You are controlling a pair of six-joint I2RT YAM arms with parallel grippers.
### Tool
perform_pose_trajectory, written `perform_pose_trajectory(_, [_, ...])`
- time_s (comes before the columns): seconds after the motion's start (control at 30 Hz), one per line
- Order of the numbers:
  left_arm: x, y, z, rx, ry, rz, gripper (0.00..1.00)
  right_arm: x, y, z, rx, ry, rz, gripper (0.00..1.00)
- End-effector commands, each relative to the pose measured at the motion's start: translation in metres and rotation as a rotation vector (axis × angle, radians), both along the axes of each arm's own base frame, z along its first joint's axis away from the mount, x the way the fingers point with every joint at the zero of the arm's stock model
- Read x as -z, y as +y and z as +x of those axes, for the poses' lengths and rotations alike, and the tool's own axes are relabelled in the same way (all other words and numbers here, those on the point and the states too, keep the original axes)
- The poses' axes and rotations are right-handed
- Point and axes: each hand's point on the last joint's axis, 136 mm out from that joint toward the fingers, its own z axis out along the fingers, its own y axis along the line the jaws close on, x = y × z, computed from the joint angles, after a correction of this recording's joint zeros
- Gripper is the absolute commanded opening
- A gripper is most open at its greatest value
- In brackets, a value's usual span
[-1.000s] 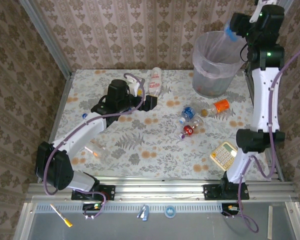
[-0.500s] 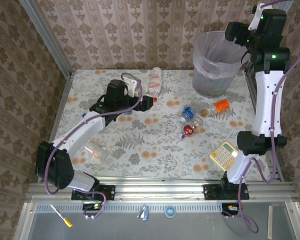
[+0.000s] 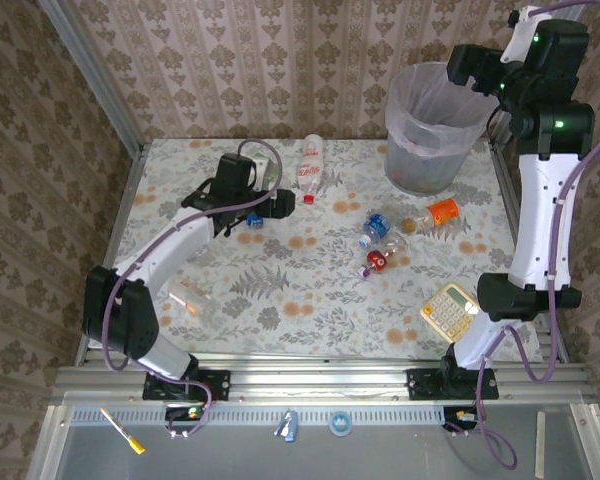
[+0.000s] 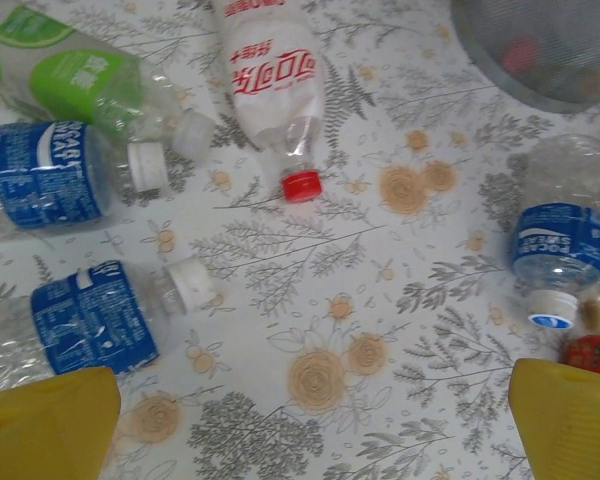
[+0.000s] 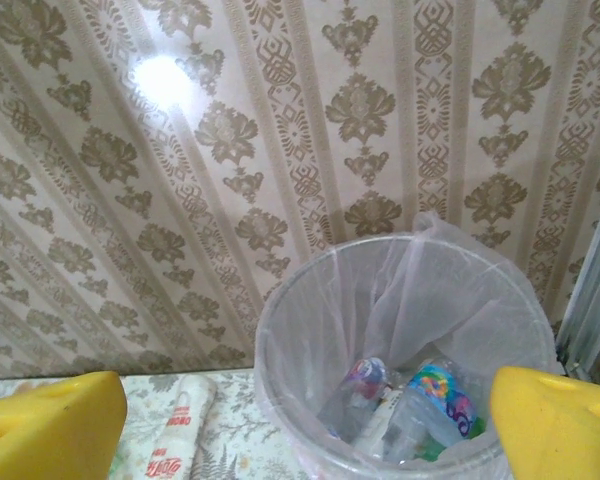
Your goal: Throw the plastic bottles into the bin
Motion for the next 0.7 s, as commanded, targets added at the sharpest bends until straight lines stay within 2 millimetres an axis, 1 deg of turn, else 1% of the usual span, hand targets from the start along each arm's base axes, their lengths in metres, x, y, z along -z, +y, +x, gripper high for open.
perform_pose_trajectory(0.0, [0.012, 0.02, 0.003, -0.071, 0.076, 0.088, 1.0, -0.006, 0.013, -0.016, -0.062, -0.005, 0.005, 0.95])
perform_pose_trajectory(0.1, [0.023, 0.024, 0.004, -0.058, 0.125, 0.15, 0.98, -0.004, 0.017, -0.02, -0.085, 0.001, 0.01, 0.95])
perform_pose_trajectory(0.17, [0.029, 0.037, 0.01, -0.055, 0.14, 0.194, 0.98, -0.002, 0.019, -0.021, -0.094, 0.006, 0.013, 0.96])
perform_pose_trajectory(0.27, [0.036, 0.045, 0.012, 0.005, 0.151, 0.26, 0.98, 0.002, 0.021, -0.024, -0.106, 0.018, 0.014, 0.96])
perform_pose_trajectory(0.47, [0.057, 0.064, 0.01, 0.15, 0.203, 0.361, 0.97, 0.007, 0.024, -0.03, -0.12, 0.033, 0.014, 0.96])
perform_pose_trajectory(0.67, [0.074, 0.085, 0.023, 0.174, 0.227, 0.446, 0.97, 0.01, 0.029, -0.032, -0.142, 0.042, 0.021, 0.97])
